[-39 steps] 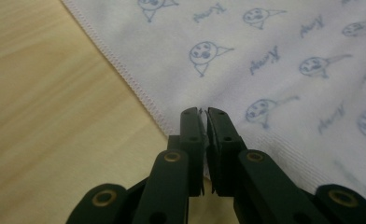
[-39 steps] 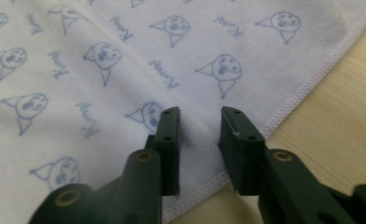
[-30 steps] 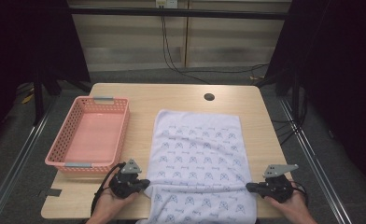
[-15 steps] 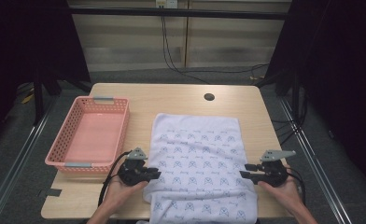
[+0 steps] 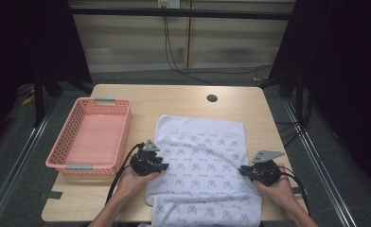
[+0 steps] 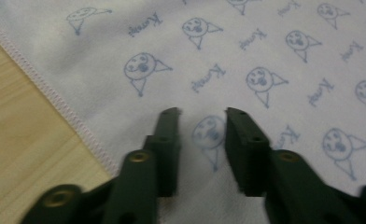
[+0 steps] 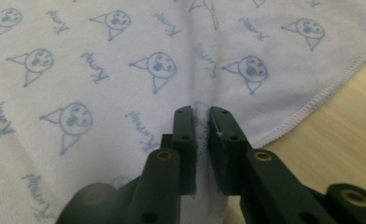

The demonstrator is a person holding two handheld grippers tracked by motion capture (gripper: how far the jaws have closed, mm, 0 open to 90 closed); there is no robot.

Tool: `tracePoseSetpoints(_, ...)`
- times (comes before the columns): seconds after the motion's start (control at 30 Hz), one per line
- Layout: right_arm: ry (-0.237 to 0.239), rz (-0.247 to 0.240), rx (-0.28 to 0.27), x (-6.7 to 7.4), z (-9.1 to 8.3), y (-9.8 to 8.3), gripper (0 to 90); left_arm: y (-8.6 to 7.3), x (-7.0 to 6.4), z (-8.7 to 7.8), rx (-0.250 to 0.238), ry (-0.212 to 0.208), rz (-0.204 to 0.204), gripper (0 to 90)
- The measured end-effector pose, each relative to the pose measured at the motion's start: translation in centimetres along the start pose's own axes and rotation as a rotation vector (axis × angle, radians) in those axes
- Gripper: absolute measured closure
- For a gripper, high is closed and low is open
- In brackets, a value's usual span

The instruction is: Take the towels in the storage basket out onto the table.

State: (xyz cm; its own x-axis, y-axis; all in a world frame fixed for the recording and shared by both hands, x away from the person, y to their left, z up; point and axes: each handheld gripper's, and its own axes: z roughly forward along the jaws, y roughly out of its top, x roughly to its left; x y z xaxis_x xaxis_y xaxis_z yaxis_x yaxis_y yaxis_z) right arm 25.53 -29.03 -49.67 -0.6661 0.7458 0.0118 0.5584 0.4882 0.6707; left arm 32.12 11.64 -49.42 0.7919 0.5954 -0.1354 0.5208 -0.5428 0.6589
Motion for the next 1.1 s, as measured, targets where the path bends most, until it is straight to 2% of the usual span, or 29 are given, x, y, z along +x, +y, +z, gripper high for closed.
tracePoseSetpoints(0.03,0.005,-0.007,0.000,0.1,-0.2,-0.1,84.7,-0.1,-0.2,-0.1,0.008,0.012,0.020,75.3)
tracePoseSetpoints(0.1,0.002,0.003,0.008,0.3,-0.7,-0.6,85.2,-0.5,-0.5,-0.4,0.009,-0.008,0.032,85.8)
tracePoseSetpoints(0.13,0.015,0.016,0.009,0.4,-0.9,-0.9,85.3,-0.8,-0.8,-0.5,0.004,-0.020,0.036,86.7)
tracePoseSetpoints(0.17,0.024,0.024,0.006,0.5,-1.2,-1.2,85.3,-1.2,-1.2,-0.8,0.010,-0.048,0.041,87.3)
tracePoseSetpoints(0.23,0.040,0.020,0.017,0.9,-1.9,-1.8,85.9,-1.8,-2.1,-1.3,0.020,-0.073,0.052,87.7)
tracePoseSetpoints(0.37,0.076,0.014,0.058,2.0,-3.5,-2.9,85.9,-3.1,-3.6,-2.2,0.034,-0.140,0.022,87.6)
tracePoseSetpoints(0.43,0.098,0.031,0.065,2.3,-4.0,-3.4,86.1,-3.6,-4.5,-2.6,0.048,-0.167,-0.004,87.5)
tracePoseSetpoints(0.47,0.108,0.024,0.078,2.6,-4.3,-3.6,86.3,-4.0,-5.1,-2.9,0.053,-0.178,0.011,87.4)
tracePoseSetpoints(0.5,0.121,0.020,0.079,3.1,-4.6,-3.9,86.3,-4.3,-5.6,-3.2,0.058,-0.181,0.013,87.3)
tracePoseSetpoints(0.53,0.126,0.010,0.089,3.5,-4.9,-4.1,86.2,-4.7,-6.0,-3.4,0.062,-0.202,0.011,87.3)
tracePoseSetpoints(0.6,0.121,0.006,0.087,3.7,-5.3,-4.2,81.1,-4.8,-6.1,-3.6,0.053,-0.222,0.005,85.7)
tracePoseSetpoints(0.67,0.122,0.048,0.048,3.1,-5.4,-3.8,72.2,-4.4,-5.8,-3.5,0.042,-0.222,0.006,80.9)
tracePoseSetpoints(0.7,0.107,0.047,0.020,2.7,-5.4,-3.5,69.3,-3.8,-5.5,-3.4,0.025,-0.210,-0.006,78.8)
tracePoseSetpoints(0.8,0.048,0.083,-0.051,1.1,-5.3,-2.0,59.5,-2.0,-4.6,-3.0,-0.020,-0.137,-0.023,70.6)
tracePoseSetpoints(0.83,0.034,0.086,-0.068,0.5,-5.1,-1.2,57.7,-1.2,-4.1,-2.8,-0.021,-0.110,-0.021,68.2)
tracePoseSetpoints(0.9,-0.011,0.065,-0.079,-1.1,-4.2,0.4,53.2,0.0,-2.7,-2.0,-0.043,-0.092,-0.049,63.4)
tracePoseSetpoints(0.97,-0.020,0.097,-0.087,-3.3,-2.8,1.8,51.4,1.2,-1.2,-1.1,-0.056,-0.075,-0.074,62.3)
tracePoseSetpoints(1.0,-0.044,0.100,-0.081,-4.5,-1.7,2.6,50.2,1.4,-0.5,-0.8,-0.060,-0.092,-0.096,62.4)
tracePoseSetpoints(1.03,-0.050,0.105,-0.076,-5.2,-1.1,3.0,49.8,1.7,0.3,-0.5,-0.092,-0.131,-0.150,62.5)
tracePoseSetpoints(1.07,-0.052,0.112,-0.080,-6.0,-0.4,3.5,49.5,2.1,0.8,-0.3,-0.079,-0.099,-0.150,63.5)
tracePoseSetpoints(1.1,-0.074,0.126,-0.074,-6.9,0.4,4.0,48.2,2.3,0.9,-0.2,-0.079,-0.073,-0.135,63.5)
